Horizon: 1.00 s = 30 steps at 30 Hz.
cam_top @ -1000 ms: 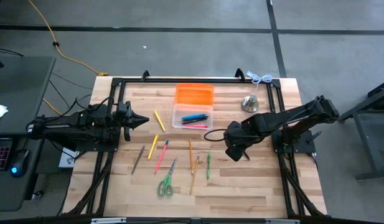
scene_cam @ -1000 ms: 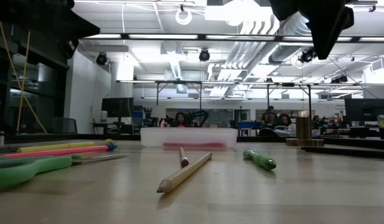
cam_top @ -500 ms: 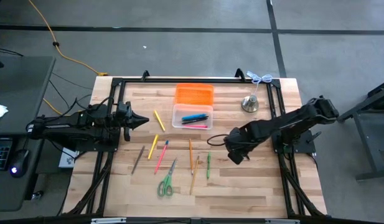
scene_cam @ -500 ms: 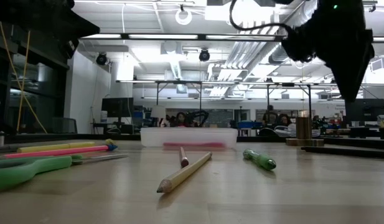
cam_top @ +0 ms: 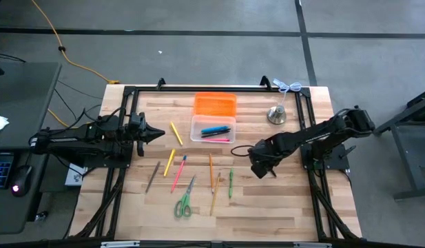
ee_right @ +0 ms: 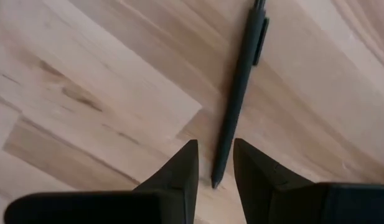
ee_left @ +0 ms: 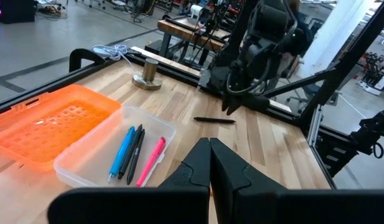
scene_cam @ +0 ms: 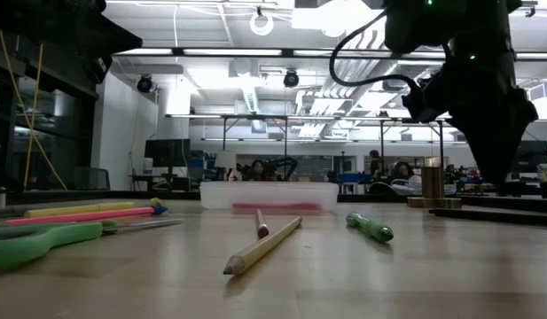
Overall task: Pick & place school supplies into a supply box
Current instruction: Put the black pen into the transparent supply box
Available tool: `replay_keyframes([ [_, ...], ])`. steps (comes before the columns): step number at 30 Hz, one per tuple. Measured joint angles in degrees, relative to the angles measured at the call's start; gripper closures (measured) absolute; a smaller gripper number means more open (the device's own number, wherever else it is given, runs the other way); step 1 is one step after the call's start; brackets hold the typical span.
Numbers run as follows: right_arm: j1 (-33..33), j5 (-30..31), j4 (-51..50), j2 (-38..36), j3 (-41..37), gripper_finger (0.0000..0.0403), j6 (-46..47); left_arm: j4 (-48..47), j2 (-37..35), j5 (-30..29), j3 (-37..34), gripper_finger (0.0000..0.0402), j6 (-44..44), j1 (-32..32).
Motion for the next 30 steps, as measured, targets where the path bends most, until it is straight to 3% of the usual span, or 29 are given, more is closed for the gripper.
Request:
replay_keyframes([
  [22,-5.64,-0.33,9.2,0.05,-7.95,0.0324,-4.67,0.02,-0.01,-0.06,0.0,0.0369,0.0,0.01],
  [30,-6.08,-1.56,12.63,5.27,-7.51,0.0324,-9.13,0.02,-0.01,-0.44,0.0,0.0369,0.02,0.01],
])
